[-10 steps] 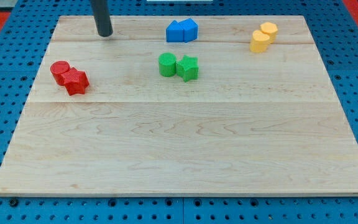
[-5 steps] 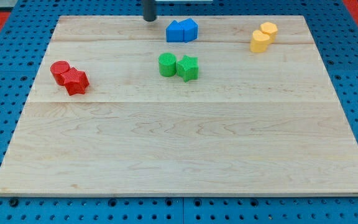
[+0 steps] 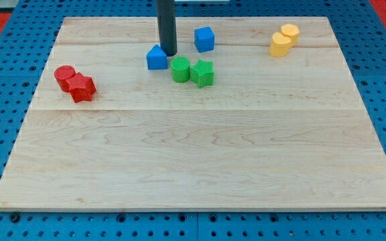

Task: Push the blue triangle into the red star

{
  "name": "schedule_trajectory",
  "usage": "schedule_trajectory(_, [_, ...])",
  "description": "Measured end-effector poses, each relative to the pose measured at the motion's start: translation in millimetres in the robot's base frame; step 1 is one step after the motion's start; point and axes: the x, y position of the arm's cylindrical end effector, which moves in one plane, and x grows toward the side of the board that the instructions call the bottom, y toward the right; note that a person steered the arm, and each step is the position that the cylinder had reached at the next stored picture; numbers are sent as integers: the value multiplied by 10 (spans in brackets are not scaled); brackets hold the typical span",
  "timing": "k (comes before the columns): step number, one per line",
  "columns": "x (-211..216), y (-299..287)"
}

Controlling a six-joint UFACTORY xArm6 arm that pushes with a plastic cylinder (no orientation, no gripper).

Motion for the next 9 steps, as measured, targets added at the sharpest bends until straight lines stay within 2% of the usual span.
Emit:
schedule_trajectory(2, [214, -901])
schedule_trajectory(4, [53, -334])
schedule_trajectory(5, [112, -295])
schedule_trajectory(6, [274, -622])
schedule_trajectory(7, [-167, -337])
schedule_trajectory(8, [-37, -111])
schedule_trajectory(9, [488, -127])
